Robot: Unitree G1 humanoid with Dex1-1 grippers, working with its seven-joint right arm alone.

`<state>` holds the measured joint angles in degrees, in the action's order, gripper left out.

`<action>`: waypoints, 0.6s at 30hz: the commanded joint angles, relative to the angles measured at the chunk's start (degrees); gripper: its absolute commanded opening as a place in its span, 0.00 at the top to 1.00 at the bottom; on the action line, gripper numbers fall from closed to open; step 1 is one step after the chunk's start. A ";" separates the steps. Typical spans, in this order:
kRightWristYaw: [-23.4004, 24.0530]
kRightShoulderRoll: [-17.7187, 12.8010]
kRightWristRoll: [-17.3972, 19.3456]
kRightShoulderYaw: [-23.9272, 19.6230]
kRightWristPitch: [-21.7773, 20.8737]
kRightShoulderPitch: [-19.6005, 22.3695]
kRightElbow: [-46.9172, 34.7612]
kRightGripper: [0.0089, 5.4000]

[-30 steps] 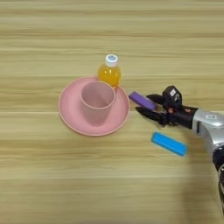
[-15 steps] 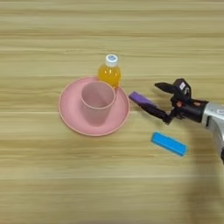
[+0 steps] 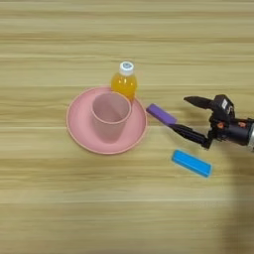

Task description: Move the objects on the table

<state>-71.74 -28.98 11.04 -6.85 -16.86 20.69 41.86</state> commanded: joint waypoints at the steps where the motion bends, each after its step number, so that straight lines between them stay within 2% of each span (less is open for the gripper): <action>1: -1.20 -3.41 2.02 -0.89 -1.36 1.53 -4.40 0.01; 10: -6.95 -4.97 3.40 -0.60 -0.59 -1.37 -6.51 0.01; 18: -10.59 -5.71 2.69 0.65 -1.40 -3.44 -5.91 0.01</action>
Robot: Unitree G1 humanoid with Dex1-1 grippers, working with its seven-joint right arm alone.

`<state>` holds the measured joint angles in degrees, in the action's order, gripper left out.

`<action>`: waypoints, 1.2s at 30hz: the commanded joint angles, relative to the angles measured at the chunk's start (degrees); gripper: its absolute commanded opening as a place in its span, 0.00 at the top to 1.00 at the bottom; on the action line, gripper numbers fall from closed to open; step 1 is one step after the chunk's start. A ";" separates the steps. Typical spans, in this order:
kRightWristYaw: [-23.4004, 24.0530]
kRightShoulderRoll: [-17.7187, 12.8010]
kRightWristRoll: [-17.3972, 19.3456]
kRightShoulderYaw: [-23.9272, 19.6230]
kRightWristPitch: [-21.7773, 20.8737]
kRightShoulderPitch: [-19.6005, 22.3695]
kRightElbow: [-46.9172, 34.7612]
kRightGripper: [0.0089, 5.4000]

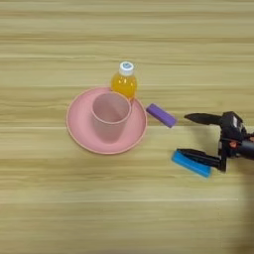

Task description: Move the objects on the table

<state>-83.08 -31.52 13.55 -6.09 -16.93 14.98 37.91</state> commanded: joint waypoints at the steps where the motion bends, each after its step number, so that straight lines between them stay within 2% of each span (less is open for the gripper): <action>1: 0.70 -3.21 -0.14 0.10 -1.76 2.09 -1.75 0.01; 9: 1.00 -3.86 -2.95 1.58 -6.23 1.71 0.82 0.01; 17: 3.69 -4.65 -6.75 3.02 -9.59 2.59 4.69 0.01; 31: 6.14 -5.23 -9.14 4.09 -12.25 4.24 9.69 0.01; 36: 6.16 -5.29 -9.24 4.33 -12.34 4.71 11.11 0.10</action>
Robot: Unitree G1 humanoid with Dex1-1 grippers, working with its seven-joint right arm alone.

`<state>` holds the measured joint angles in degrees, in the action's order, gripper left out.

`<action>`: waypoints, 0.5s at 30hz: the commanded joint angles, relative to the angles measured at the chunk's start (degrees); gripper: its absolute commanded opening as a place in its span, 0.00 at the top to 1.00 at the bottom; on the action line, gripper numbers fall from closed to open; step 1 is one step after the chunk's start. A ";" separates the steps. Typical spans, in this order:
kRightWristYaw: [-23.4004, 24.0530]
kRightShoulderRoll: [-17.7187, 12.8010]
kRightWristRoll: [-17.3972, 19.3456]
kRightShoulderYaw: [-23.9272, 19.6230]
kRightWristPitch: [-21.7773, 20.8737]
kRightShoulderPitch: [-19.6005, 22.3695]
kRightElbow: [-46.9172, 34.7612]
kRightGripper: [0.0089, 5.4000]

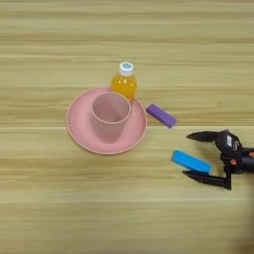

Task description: Move the objects on the table

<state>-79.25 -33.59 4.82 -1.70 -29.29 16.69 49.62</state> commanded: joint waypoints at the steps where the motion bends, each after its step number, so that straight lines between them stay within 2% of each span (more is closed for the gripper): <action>1: 2.25 -3.21 -0.50 -0.03 0.06 3.07 -0.38 0.13; 15: 2.52 -3.32 -1.57 1.36 -0.41 4.11 3.52 0.40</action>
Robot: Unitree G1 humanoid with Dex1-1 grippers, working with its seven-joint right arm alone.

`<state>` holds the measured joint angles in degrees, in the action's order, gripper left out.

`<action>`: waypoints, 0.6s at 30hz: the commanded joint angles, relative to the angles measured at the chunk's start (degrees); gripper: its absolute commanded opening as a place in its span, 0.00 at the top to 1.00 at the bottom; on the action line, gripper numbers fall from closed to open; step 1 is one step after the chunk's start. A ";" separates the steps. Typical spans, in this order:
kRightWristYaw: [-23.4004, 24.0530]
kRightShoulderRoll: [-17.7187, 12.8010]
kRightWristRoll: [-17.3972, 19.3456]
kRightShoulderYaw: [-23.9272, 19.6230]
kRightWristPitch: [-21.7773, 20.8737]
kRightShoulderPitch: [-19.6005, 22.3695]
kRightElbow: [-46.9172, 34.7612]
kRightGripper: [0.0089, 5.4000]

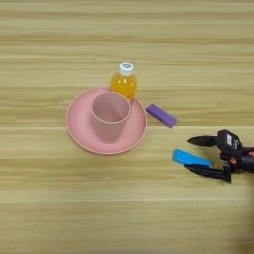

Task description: Move the objects on the table

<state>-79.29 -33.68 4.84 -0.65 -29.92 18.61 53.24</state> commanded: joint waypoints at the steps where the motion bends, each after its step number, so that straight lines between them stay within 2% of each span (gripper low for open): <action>1: 2.63 -3.24 -1.63 0.40 0.30 2.32 0.24 0.42; 18: 3.50 -3.29 -2.56 1.70 0.12 3.17 3.26 0.71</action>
<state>-78.88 -33.82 4.83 0.32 -30.55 20.40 56.70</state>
